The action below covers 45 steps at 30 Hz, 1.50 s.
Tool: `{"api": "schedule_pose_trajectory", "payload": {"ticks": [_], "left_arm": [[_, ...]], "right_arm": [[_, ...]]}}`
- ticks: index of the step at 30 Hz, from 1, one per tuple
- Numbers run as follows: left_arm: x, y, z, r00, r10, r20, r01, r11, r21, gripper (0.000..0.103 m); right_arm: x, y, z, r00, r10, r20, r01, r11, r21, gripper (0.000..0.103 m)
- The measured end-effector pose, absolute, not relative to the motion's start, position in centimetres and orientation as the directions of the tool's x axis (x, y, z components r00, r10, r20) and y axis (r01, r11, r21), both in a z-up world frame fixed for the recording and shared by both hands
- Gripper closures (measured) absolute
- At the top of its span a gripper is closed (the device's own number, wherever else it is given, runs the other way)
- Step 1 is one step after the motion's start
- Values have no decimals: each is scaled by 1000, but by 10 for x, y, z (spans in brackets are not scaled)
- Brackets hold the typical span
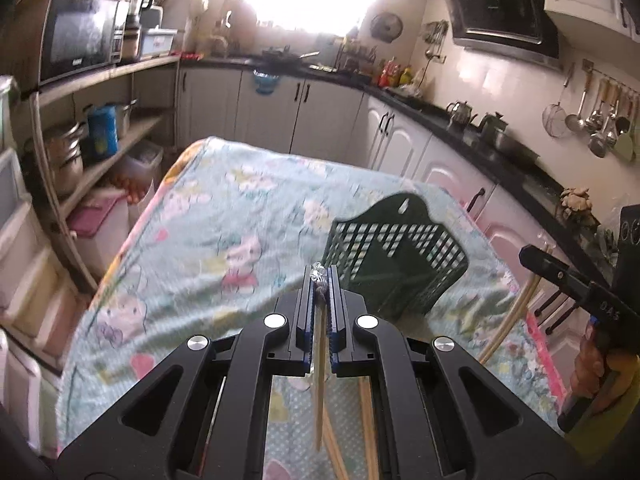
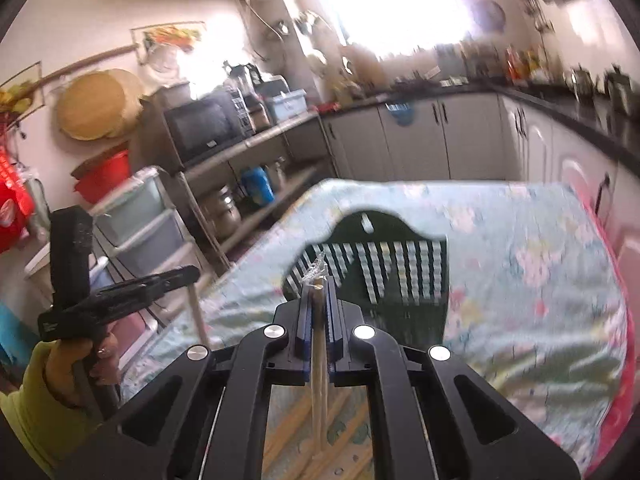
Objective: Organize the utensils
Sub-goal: 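Lift the chopstick in the left tool over the green caddy while the right tool carries its chopstick there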
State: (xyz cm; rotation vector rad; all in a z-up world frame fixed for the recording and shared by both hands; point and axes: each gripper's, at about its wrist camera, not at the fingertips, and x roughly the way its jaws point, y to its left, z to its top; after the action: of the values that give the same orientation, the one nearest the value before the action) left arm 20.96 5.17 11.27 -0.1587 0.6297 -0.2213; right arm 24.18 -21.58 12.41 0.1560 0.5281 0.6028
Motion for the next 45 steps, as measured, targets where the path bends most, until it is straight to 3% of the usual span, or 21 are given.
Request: {"api": "schedule_pose_trajectory", "payload": {"ticks": [11, 22, 28, 36, 45], "left_arm": [[239, 31, 175, 832, -282, -478, 207, 957, -204, 102], [290, 20, 195, 882, -277, -382, 179, 946, -271, 102], [304, 16, 186, 906, -246, -344, 156, 951, -269, 102], [311, 15, 145, 907, -205, -369, 118, 963, -244, 102], [302, 8, 124, 908, -198, -369, 131, 971, -198, 102]], "right_arm": [[264, -225, 186, 782, 525, -337, -477, 851, 219, 98], [312, -250, 197, 849, 443, -289, -388, 893, 228, 98], [334, -248, 182, 869, 409, -278, -360, 909, 211, 98], [348, -243, 134, 883, 367, -292, -330, 929, 169, 98], [349, -244, 100, 878, 380, -290, -323, 919, 226, 97]]}}
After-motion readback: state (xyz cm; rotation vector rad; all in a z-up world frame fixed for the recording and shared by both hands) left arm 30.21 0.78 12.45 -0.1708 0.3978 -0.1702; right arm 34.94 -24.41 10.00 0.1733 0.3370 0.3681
